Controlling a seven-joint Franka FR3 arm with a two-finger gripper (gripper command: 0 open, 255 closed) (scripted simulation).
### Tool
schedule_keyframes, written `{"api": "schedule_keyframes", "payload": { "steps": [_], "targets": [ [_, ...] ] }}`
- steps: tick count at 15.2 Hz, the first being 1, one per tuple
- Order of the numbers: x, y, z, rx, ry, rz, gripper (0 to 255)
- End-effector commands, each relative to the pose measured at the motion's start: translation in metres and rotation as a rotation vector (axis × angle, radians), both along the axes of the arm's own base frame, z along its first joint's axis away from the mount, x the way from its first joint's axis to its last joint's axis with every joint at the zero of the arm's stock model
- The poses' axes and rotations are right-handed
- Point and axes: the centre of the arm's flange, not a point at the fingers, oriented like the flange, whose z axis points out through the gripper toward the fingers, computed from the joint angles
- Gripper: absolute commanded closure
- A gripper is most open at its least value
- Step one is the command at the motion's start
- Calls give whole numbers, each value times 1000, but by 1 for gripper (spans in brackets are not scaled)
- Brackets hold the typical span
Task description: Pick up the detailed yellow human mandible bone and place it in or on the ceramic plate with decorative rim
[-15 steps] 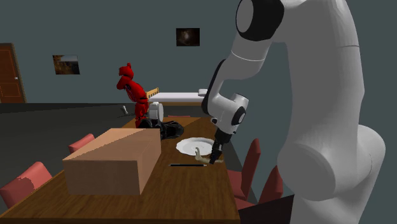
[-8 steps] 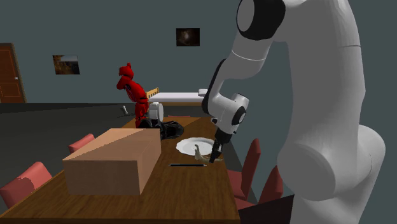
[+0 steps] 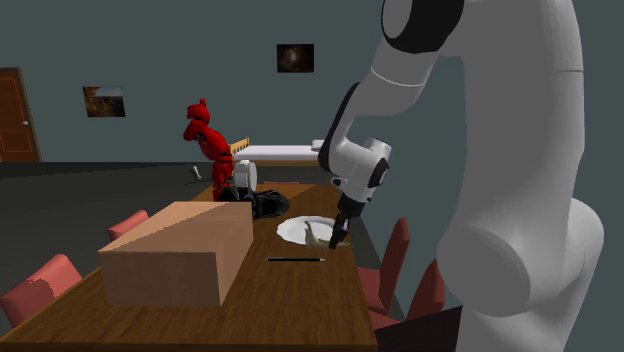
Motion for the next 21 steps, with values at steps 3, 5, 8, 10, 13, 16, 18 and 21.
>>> {"api": "schedule_keyframes", "payload": {
  "steps": [3, 5, 8, 10, 13, 16, 18, 21],
  "targets": [
    [1, -1, 21, 0, 1, 0, 255],
    [1, -1, 31, 0, 1, 0, 255],
    [1, -1, 47, 0, 1, 0, 255],
    [1, -1, 58, 0, 1, 0, 255],
    [27, 2, 56, 0, 1, 0, 255],
    [66, 6, 52, 0, 1, 0, 255],
    [92, 9, 50, 0, 1, 0, 255],
    [139, 14, 46, 0, 1, 0, 255]
  ]
}}
